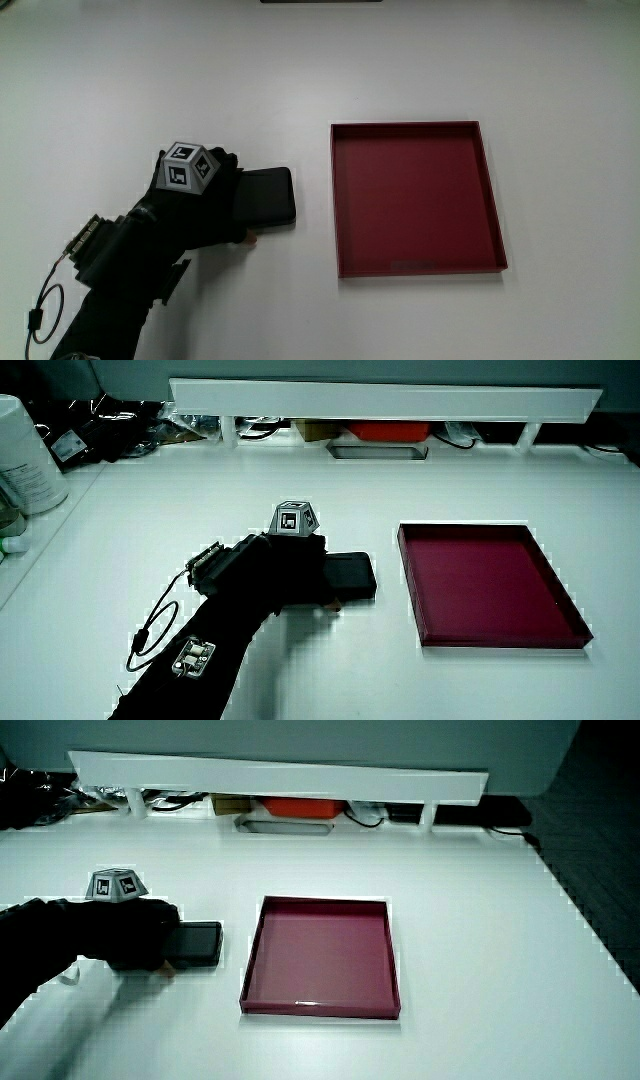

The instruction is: Pick battery from desk

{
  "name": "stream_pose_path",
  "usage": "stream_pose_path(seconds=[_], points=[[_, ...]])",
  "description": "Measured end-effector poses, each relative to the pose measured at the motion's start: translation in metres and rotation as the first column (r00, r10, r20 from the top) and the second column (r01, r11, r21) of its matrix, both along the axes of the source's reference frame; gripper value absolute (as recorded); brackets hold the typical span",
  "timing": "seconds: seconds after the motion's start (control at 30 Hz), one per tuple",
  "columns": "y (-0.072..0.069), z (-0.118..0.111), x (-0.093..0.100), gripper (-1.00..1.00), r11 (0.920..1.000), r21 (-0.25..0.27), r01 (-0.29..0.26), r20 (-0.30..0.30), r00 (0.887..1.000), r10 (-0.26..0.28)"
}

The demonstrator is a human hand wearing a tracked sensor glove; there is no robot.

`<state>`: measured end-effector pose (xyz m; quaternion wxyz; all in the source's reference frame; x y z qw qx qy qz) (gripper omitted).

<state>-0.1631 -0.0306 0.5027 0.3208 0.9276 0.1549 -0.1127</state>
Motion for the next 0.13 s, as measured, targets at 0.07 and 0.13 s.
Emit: stream_pose_path(seconds=[0.07,0.13], points=[[-0.003,-0.006,0.007,1.00,0.9999,0.010,-0.008,-0.032,0.999,0.008],[-0.006,-0.015,0.015,1.00,0.9991,0.042,-0.003,-0.062,0.998,0.006]])
